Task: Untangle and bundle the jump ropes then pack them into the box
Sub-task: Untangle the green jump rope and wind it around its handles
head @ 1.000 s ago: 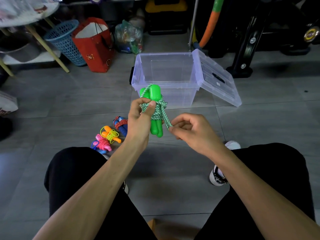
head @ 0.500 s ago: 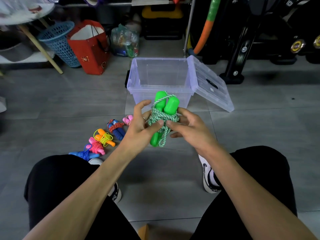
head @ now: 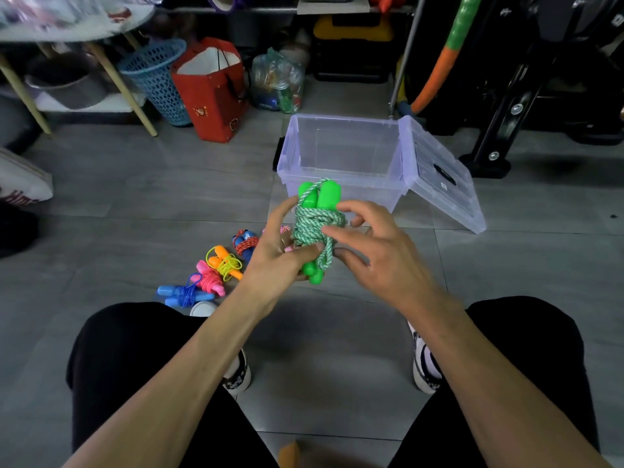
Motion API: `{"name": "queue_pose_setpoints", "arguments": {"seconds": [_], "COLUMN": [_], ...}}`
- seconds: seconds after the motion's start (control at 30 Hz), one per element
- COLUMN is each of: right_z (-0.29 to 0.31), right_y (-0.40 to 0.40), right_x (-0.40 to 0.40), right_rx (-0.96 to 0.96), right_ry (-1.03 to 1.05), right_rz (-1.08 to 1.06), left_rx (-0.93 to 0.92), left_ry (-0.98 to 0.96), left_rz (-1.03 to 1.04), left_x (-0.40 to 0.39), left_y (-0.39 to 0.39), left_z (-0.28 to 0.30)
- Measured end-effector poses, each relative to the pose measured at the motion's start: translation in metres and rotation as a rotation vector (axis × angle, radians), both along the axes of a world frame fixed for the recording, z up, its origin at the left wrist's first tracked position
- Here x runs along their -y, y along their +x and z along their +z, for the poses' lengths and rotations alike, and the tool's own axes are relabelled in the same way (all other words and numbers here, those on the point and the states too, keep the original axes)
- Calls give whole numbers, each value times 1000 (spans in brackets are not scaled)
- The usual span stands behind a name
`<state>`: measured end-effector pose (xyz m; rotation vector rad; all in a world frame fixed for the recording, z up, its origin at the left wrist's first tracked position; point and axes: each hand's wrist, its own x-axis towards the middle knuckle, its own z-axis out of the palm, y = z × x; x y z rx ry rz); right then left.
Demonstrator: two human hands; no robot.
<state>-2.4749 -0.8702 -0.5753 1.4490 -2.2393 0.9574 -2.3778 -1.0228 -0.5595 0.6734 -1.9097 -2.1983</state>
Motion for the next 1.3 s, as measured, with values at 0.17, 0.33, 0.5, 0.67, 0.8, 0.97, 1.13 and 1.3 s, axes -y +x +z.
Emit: {"name": "queue_pose_setpoints", "arguments": {"seconds": [0.17,0.33,0.5,0.67,0.8,0.97,1.13,1.3], "right_z": [6,14,16,16,17,13,13,13], "right_y": [6,22,27,25,30,26,19,16], "right_x": [7,14,18,16,17,17,15,15], "right_rx": [247,838,876,865,868,820,730,712], "right_ry": [-168,-372,-391,-389,-376,-345,-243,-278], "right_rz": [6,-104,-83,-111,-143,-199,-286,-342], "left_rx": [-89,-97,-90,-72,-46,-103,-142,-133], "left_ry": [-226,-464,-670,-600,-934,-1137,-1289,-1357], "left_rz": [-128,-109,-5,27,92,-14,-77,-99], "left_x": [-7,-7,-9,-8,-4,-13,-18,-18], "left_y": [11,8,7,1,-2,-7,-8,-9], "left_z": [2,2,-3,0,-12,-15,-17,-17]}}
